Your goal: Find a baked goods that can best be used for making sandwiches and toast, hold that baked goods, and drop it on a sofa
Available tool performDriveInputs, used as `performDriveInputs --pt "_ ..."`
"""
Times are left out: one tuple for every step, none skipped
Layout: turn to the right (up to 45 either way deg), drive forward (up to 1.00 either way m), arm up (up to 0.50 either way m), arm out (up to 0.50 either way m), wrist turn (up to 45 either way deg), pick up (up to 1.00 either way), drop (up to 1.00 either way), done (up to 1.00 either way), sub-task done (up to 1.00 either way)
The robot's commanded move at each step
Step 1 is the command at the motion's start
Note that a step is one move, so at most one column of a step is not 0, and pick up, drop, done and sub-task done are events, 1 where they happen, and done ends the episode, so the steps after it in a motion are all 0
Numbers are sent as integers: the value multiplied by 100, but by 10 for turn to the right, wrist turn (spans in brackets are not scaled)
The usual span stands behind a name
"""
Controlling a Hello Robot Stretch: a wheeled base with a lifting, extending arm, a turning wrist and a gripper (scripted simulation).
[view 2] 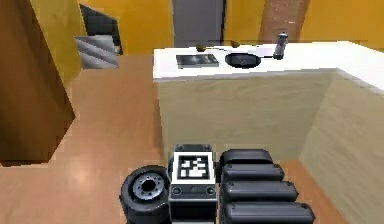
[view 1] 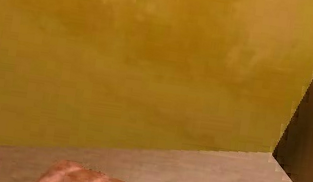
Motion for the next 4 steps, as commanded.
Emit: performDriveInputs --pt "0 20 0 0 0 0 0 0 0" --pt "-450 0 0 0 0 0 0 0 0" --pt "-30 0 0 0 0 0 0 0 0" --pt "0 45 0 0 0 0 0 0 0"
